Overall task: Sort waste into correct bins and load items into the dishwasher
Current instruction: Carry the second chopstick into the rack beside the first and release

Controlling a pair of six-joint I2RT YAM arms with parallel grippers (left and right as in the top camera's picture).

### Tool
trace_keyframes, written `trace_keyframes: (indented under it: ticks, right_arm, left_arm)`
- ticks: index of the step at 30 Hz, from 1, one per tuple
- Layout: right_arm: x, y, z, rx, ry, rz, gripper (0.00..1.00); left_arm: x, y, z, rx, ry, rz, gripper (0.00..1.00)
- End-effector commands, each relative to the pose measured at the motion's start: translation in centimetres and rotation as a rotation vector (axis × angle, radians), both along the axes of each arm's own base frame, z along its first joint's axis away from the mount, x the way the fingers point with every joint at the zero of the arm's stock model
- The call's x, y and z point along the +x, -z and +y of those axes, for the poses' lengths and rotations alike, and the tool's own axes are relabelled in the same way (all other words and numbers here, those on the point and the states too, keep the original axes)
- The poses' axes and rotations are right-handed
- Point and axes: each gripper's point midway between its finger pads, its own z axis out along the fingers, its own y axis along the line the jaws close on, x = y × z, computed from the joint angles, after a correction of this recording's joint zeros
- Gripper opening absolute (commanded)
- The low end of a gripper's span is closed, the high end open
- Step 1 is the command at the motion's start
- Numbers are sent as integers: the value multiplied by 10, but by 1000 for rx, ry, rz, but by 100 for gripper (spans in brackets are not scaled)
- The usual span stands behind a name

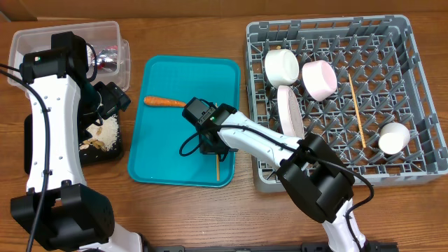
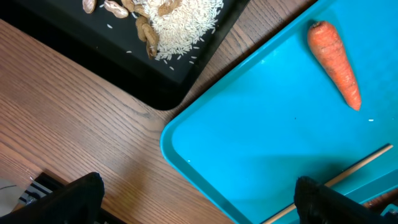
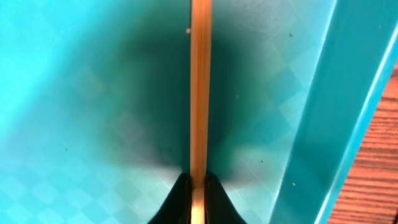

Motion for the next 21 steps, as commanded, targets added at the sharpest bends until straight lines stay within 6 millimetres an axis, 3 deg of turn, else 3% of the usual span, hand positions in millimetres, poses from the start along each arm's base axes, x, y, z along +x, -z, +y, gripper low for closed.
trace_keyframes:
  ticks: [1,5,9,14,17,20,21]
  right_arm:
    - [-1,9,-9,-45,8,26,4]
    - [11,-16,-16,-51,-36,8,4]
    - [25,-65,-19,-26,-86,-40,4]
    - [47,-166,-31,67,-149,-192,4]
    - [59,-214,-53,111,-151,-293,4]
    - [70,-244,-97,108,-111,-350,4]
    - [78,-251,-141,68,-67,-349,4]
  left_arm:
    - [0,-3,-2,0,0,-8,100]
    - [0,-3,-2,0,0,-9,100]
    - [0,-3,-2,1,0,-11,100]
    - [1,-3,-2,1,0,-15,100]
    - [1,-3,-2,2,0,-15,100]
    - [1,-3,-2,2,0,-15,100]
    - [2,-3,-2,2,0,-16,100]
